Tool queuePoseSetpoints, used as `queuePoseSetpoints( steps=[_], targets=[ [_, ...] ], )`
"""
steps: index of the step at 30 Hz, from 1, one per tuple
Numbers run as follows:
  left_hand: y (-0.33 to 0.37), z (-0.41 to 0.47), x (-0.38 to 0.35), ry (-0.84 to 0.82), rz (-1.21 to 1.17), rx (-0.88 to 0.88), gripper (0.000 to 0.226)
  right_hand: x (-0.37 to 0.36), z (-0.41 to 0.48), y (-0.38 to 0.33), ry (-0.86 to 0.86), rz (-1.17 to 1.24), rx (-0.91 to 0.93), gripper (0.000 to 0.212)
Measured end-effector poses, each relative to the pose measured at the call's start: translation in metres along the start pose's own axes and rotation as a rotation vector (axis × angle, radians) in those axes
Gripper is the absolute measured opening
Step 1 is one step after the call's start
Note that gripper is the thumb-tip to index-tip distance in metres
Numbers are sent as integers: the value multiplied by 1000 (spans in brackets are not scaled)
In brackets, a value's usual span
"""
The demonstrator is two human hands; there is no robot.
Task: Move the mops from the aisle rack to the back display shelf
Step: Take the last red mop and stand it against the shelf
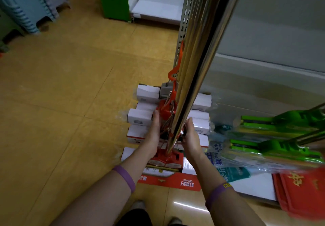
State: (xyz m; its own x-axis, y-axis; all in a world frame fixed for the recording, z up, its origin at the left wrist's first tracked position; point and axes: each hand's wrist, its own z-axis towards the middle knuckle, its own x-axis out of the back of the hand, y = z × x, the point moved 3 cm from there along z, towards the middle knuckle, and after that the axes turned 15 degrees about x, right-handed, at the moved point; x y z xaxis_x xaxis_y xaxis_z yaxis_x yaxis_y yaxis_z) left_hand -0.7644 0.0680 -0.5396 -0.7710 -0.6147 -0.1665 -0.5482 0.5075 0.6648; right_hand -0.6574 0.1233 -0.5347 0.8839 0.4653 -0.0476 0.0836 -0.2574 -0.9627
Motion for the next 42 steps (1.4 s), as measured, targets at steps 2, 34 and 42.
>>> queuePoseSetpoints(
  steps=[2, 34, 42],
  targets=[
    [33, -22, -6, 11, 9, -1, 66, -1, 1, -29, 12, -28, 58, 61],
    [328, -416, -107, -168, 152, -559, 42, -33, -150, -481, 12, 21, 472, 65],
    [326, -449, -98, -169, 150, -624, 51, -22, -171, -500, 31, 3, 543, 64]
  ],
)
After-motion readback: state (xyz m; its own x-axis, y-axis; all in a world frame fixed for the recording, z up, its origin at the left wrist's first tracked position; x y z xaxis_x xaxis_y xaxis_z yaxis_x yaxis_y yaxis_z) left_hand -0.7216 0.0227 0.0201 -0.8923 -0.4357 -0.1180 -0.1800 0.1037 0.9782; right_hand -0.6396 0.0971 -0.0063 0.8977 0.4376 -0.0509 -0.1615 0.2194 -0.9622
